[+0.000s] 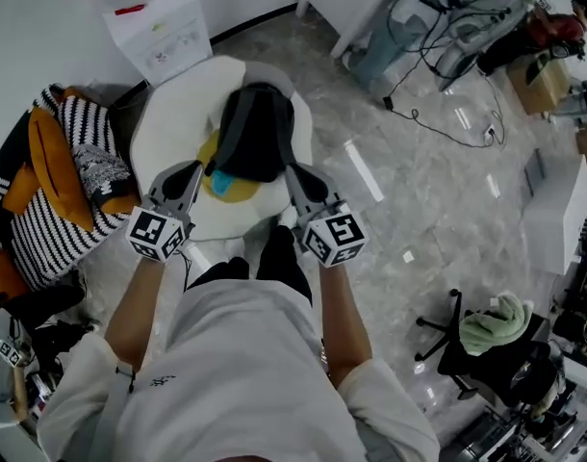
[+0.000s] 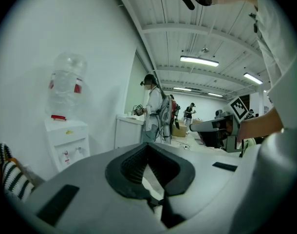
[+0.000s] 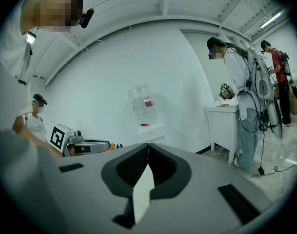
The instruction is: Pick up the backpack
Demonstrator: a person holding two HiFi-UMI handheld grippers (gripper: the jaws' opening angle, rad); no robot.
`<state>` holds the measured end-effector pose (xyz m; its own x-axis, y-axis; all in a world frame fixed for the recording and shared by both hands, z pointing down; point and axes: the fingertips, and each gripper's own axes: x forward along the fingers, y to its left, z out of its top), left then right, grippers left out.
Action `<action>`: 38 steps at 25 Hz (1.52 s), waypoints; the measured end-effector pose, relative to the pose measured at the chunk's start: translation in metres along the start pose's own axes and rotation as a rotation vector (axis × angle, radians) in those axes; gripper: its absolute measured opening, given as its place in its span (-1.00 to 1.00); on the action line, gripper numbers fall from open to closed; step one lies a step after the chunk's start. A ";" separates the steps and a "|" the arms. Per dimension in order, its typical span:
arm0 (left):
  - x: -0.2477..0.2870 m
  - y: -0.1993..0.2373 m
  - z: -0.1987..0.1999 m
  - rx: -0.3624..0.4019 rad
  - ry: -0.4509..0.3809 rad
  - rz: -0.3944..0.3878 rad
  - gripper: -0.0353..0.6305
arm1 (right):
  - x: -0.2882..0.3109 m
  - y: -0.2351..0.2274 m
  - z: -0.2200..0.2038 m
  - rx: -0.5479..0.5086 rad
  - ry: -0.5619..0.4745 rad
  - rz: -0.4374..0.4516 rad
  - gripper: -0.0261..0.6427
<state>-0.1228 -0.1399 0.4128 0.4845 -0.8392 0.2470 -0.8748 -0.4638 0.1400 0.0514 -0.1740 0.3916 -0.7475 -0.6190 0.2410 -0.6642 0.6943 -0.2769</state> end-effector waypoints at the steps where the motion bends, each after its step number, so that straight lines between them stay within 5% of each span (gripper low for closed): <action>1: 0.005 0.004 -0.004 -0.007 0.011 0.013 -0.89 | 0.007 -0.007 -0.002 -0.003 0.011 0.013 -0.90; 16: 0.124 0.043 -0.056 -0.068 0.091 0.106 -0.89 | 0.103 -0.116 -0.074 -0.009 0.203 0.155 -0.90; 38: 0.250 0.115 -0.246 -0.108 0.248 0.149 -0.89 | 0.191 -0.248 -0.240 0.032 0.310 0.106 -0.90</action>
<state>-0.1018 -0.3335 0.7262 0.3483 -0.7948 0.4969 -0.9374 -0.2969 0.1822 0.0726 -0.3765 0.7299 -0.7812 -0.3994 0.4798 -0.5861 0.7337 -0.3437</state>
